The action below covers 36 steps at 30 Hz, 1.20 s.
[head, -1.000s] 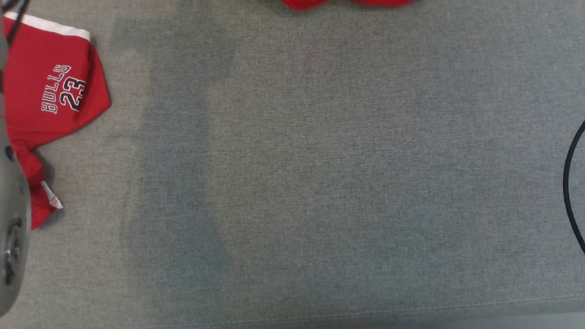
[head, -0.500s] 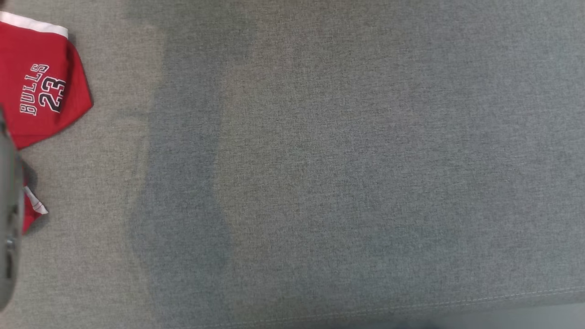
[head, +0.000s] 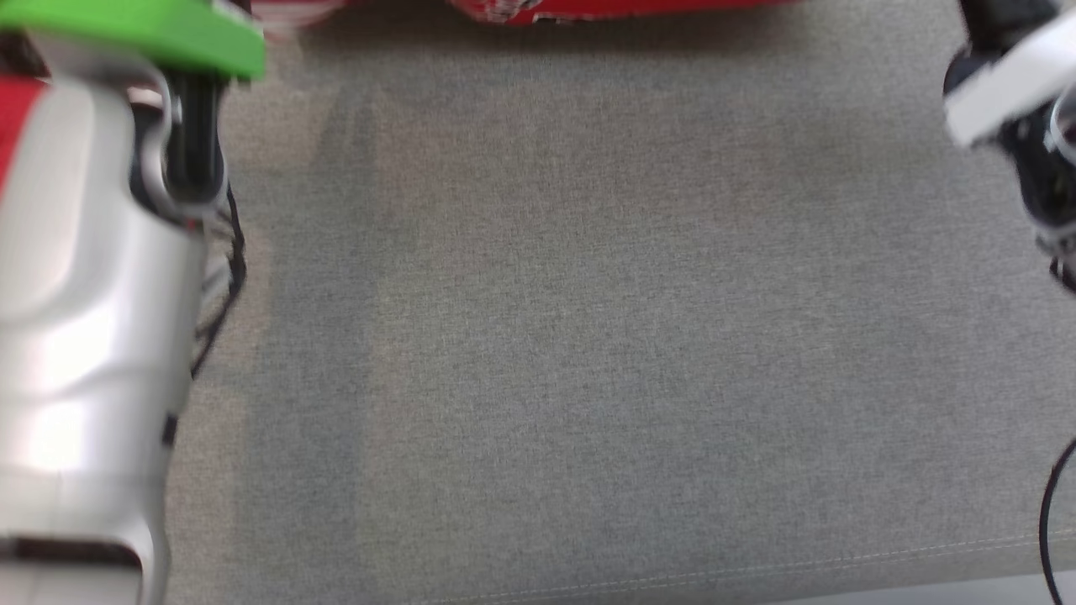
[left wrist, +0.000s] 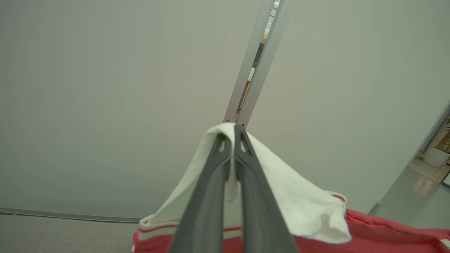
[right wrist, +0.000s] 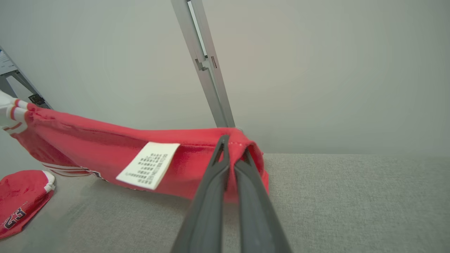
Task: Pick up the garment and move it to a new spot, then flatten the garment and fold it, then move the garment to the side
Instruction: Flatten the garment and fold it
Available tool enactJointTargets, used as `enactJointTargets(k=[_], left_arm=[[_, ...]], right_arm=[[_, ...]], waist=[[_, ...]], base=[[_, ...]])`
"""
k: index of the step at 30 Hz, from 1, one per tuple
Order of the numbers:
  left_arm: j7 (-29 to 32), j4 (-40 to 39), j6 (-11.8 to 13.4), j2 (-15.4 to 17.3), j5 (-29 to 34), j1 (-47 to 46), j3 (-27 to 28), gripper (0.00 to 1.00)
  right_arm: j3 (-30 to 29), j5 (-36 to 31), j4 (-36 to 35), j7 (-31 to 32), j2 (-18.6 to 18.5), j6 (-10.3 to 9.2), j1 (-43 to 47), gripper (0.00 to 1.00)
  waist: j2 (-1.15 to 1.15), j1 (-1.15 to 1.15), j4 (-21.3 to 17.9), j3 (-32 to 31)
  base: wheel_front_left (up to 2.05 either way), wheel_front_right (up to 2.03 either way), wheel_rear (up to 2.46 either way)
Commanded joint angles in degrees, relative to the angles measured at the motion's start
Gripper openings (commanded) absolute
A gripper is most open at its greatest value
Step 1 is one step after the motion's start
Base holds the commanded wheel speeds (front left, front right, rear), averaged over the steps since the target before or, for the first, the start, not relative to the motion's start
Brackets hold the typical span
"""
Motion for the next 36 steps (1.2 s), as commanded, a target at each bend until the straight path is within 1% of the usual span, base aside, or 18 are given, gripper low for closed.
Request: enactJointTargets(k=[1, 5, 9, 13, 15, 19, 24, 30, 36], left_arm=[[-0.24, -3.24, 1.02, -0.02, 0.62, 5.0, 1.65, 0.0], [-0.19, -13.27, 3.69, -2.12, 1.87, 20.66, 5.97, 0.0], [-0.19, -20.12, 5.15, -4.2, 3.13, 34.94, 7.91, 0.0], [-0.2, -23.51, 5.49, -5.55, 3.84, 46.07, 6.79, 0.0], [-0.2, -24.15, 5.58, -6.01, 3.72, 50.34, 6.35, 0.0], [-0.13, -24.68, 5.74, -6.79, 3.57, 56.77, 4.61, 0.0], [0.05, -25.52, 6.45, -6.7, 3.78, 62.94, 3.45, 0.0], [0.83, -28.16, 6.98, -5.98, 3.5, 67.74, 2.54, 0.0], [2.54, -29.31, 7.53, -5.66, 3.76, 69.04, 1.19, 0.0]], right_arm=[[-0.1, 0.71, -1.41, -0.57, -0.76, -0.07, 3.41, 0.0], [-1.45, 0.71, -5.66, -0.88, -1.97, -0.07, 12.97, 0.0], [-4.56, -0.58, -9.28, -0.89, -1.73, -0.07, 22.73, 0.0], [-7.81, -1.64, -11.49, -0.9, -1.44, -0.07, 31.81, 0.0], [-8.48, -2.39, -12.28, -0.89, -1.18, -0.07, 36.48, 0.0], [-10.32, -4.71, -13.57, -0.9, -0.96, -0.07, 43.73, 0.0], [-13.51, -7.29, -14.46, -0.88, -0.21, -0.07, 51.87, 0.0], [-17.44, -10.1, -15.34, -0.88, 0.37, -0.07, 59.54, 0.0], [-19.75, -11.79, -16.05, -0.77, 2.12, -0.07, 63.31, 0.0]], waist=[[0.0, 0.0, -0.18, -2.83], [0.0, 0.0, -0.27, -5.15], [0.0, 0.0, -0.66, -7.31], [0.0, 0.0, -0.66, -9.29], [0.0, 0.0, -0.52, -10.39], [0.0, 0.0, -0.29, -12.43], [0.0, 0.0, 0.0, -14.58], [0.0, 0.0, 0.27, -16.06], [0.0, 0.0, 0.58, -16.38]], base=[[0.0, 0.0, 0.0], [0.0, 0.0, 0.0], [0.0, 0.0, 0.0], [0.0, 0.0, 0.0], [0.0, 0.0, 0.0], [0.0, 0.0, 0.0], [0.0, 0.0, 0.0], [0.0, 0.0, 0.0], [0.0, 0.0, 0.0]])
